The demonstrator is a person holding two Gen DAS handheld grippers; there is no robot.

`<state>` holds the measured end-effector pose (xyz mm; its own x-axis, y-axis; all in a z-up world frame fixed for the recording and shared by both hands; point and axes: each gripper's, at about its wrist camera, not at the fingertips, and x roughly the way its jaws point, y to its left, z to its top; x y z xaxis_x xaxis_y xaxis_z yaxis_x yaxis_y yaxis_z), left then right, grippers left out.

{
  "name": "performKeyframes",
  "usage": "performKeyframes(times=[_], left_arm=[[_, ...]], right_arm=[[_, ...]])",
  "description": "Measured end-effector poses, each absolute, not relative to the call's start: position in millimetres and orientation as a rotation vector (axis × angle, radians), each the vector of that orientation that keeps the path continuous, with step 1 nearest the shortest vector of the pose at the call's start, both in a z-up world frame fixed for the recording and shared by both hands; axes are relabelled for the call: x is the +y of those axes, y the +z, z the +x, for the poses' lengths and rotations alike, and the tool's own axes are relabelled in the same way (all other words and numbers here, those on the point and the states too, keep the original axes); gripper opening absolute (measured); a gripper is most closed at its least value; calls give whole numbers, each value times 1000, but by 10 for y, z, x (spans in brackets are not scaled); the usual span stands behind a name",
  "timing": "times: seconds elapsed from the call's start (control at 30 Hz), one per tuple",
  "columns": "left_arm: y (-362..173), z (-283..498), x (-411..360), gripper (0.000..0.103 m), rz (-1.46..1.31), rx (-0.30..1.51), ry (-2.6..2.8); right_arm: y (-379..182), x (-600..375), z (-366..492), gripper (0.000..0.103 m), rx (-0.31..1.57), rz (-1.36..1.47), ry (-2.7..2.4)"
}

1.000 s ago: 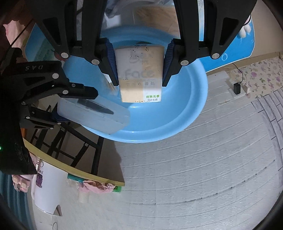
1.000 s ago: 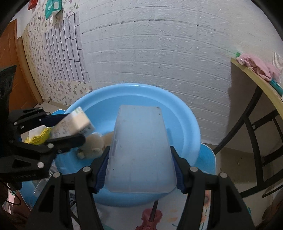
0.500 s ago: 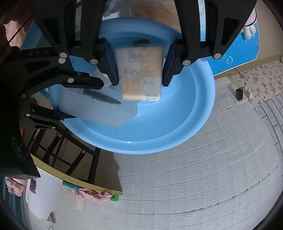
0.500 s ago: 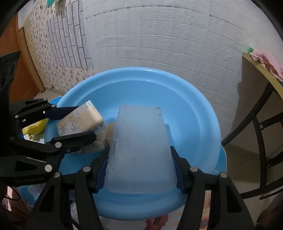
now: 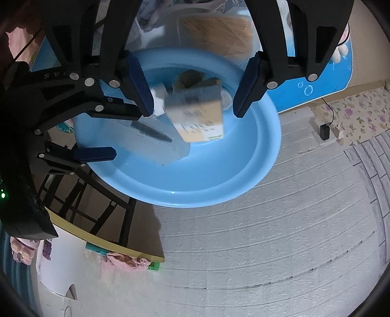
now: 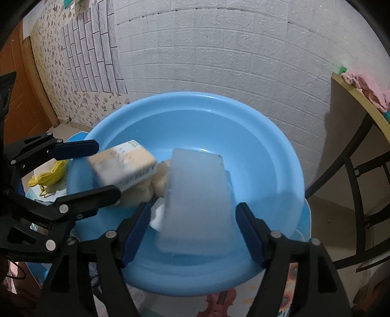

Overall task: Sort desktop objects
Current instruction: 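Open both grippers to drop the tissue pack and clear box into the basin, then pull both grippers back from the basin toward the remaining table items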

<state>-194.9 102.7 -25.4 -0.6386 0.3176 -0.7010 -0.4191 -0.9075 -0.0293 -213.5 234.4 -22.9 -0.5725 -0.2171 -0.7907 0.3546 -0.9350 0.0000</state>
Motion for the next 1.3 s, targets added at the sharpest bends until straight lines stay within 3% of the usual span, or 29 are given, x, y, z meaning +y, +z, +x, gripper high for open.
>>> performKeyframes(times=[0.63,0.7,1.3], left_arm=[[-58,-1404,736,68,-980,159,2599],[-38,-1329,695,76,-972,153,2612],[-67,-854,317,89,-971,77,2680]], right_arm=[[44,2296,-1639,74,187,1160,-2592],[61,2273,-1579,74,187,1156,-2601],[88,2219,-1181,74,116,1152,-2675]])
